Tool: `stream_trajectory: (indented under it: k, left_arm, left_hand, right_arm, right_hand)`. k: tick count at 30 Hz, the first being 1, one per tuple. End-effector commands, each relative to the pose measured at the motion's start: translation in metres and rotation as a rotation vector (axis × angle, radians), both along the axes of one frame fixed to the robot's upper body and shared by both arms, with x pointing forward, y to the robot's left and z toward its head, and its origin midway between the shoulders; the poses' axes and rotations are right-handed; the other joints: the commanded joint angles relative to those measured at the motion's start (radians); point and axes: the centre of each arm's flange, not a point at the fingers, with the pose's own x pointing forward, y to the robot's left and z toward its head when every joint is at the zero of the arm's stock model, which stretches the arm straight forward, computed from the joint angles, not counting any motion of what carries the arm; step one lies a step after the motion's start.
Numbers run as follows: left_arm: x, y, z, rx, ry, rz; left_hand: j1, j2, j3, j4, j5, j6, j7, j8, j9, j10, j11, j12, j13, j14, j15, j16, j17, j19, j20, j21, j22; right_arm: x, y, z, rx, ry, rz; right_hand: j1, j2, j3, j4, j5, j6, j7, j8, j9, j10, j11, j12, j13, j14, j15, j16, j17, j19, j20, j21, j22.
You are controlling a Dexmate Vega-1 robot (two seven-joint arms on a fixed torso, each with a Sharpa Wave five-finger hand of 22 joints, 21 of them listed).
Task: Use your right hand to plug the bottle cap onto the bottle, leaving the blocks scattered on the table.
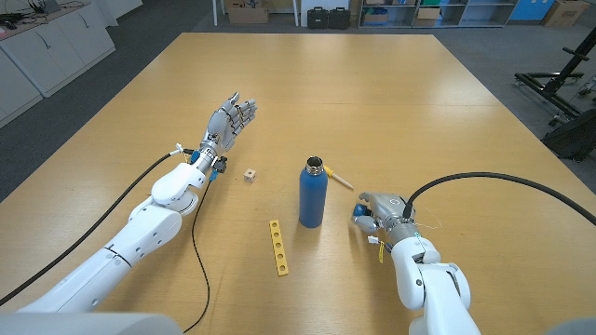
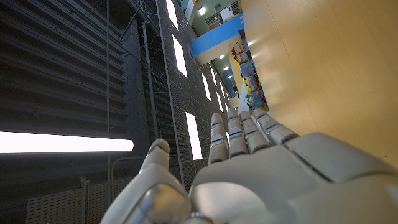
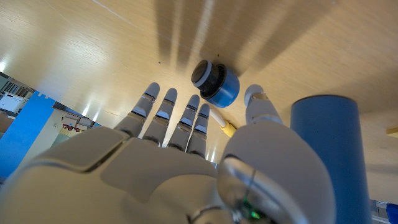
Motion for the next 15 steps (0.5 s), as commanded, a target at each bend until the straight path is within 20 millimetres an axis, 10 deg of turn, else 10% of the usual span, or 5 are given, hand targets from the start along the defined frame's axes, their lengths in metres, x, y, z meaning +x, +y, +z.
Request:
stream_trajectory:
  k: [1, 15]
  left_arm:
    - [0.0052, -0.0013, -0.003, 0.003, 0.014, -0.012]
    - [0.0048, -0.002, -0.0025, -0.003, 0.005, -0.012]
  left_hand:
    - [-0.001, 0.004, 0.0, -0.006, -0.005, 0.004, -0.003, -0.003, 0.003, 0.007, -0.007, -0.004, 0.002, 0.006, 0.001, -0.002, 0.003, 0.0, -0.031, -0.001, 0.003]
    - [-0.002, 0.004, 0.0, -0.006, -0.005, 0.005, -0.005, -0.005, 0.003, 0.008, -0.005, -0.005, 0.002, 0.005, 0.001, -0.003, 0.003, -0.001, -0.03, -0.001, 0.003]
  right_arm:
    - [0.0029, 0.0022, -0.0064, -0.027, -0.014, -0.02]
    - [0.0078, 0.0009, -0.014, -0.024, -0.063, -0.013]
  right_hand:
    - [0.016, 0.0, 0.01, 0.0, 0.008, 0.019, -0.003, 0.011, 0.006, 0.02, -0.006, 0.008, 0.006, 0.022, -0.006, 0.01, -0.001, 0.017, -0.003, 0.003, 0.006]
    - [0.052, 0.015, 0.032, 0.008, 0.013, 0.117, -0.044, 0.05, 0.008, 0.115, -0.037, 0.028, 0.006, 0.106, -0.044, 0.035, 0.0, 0.077, -0.03, 0.009, 0.006]
